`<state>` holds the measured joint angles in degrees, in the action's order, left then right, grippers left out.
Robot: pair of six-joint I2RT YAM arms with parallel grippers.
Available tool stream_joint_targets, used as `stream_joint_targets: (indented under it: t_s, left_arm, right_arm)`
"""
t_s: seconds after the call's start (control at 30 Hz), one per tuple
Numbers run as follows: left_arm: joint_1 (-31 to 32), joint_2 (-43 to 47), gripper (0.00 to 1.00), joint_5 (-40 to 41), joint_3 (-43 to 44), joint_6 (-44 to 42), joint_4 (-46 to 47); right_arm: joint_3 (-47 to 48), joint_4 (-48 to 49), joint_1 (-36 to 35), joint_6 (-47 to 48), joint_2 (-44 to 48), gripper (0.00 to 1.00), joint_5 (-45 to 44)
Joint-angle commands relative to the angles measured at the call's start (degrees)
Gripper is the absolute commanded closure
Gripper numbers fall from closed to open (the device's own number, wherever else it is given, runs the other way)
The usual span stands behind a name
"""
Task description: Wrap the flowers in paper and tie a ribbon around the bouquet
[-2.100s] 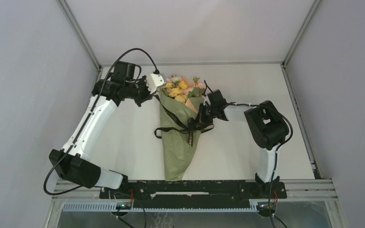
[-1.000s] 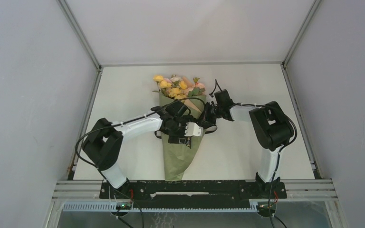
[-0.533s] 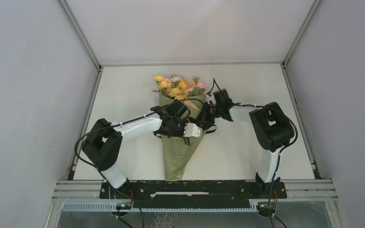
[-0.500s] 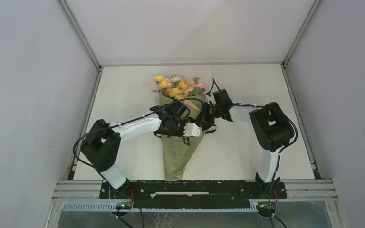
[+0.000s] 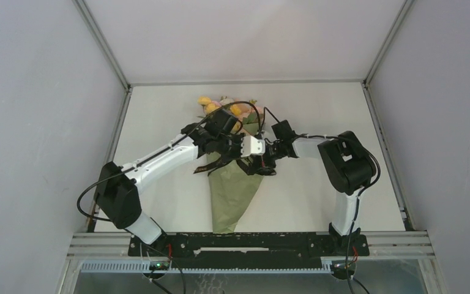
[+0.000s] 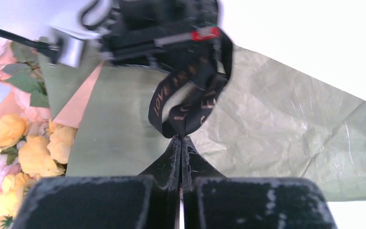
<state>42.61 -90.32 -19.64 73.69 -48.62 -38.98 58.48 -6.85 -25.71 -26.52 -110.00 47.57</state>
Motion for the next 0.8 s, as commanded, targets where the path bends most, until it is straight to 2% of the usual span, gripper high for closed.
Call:
stream_joint_targets:
  t_s: [0.0, 0.17, 0.37, 0.53, 0.77]
  left_arm:
    - [-2.5, 0.3, 1.0, -2.6, 3.0, 8.0, 4.0]
    - [-3.8, -2.3, 1.0, -0.1, 1.5, 13.0, 7.6]
    - [-3.9, -7.6, 1.0, 2.9, 1.1, 20.4, 11.3]
    - [-4.4, -10.1, 1.0, 5.3, 1.1, 24.2, 12.0]
    - [-5.4, -11.5, 1.0, 6.2, -0.9, 28.2, 14.0]
  right_arm:
    - [0.8, -6.9, -2.0, 10.6, 0.1, 0.88, 8.2]
    - [0.7, -9.2, -2.0, 12.8, 1.5, 0.71, 10.1]
    - [1.0, -8.9, 2.2, 8.4, 1.2, 0.49, 6.9]
    - [1.0, -11.2, 5.5, 5.6, 3.2, 0.47, 0.2]
    - [-0.4, -12.0, 9.3, -2.4, 12.3, 0.51, -17.4]
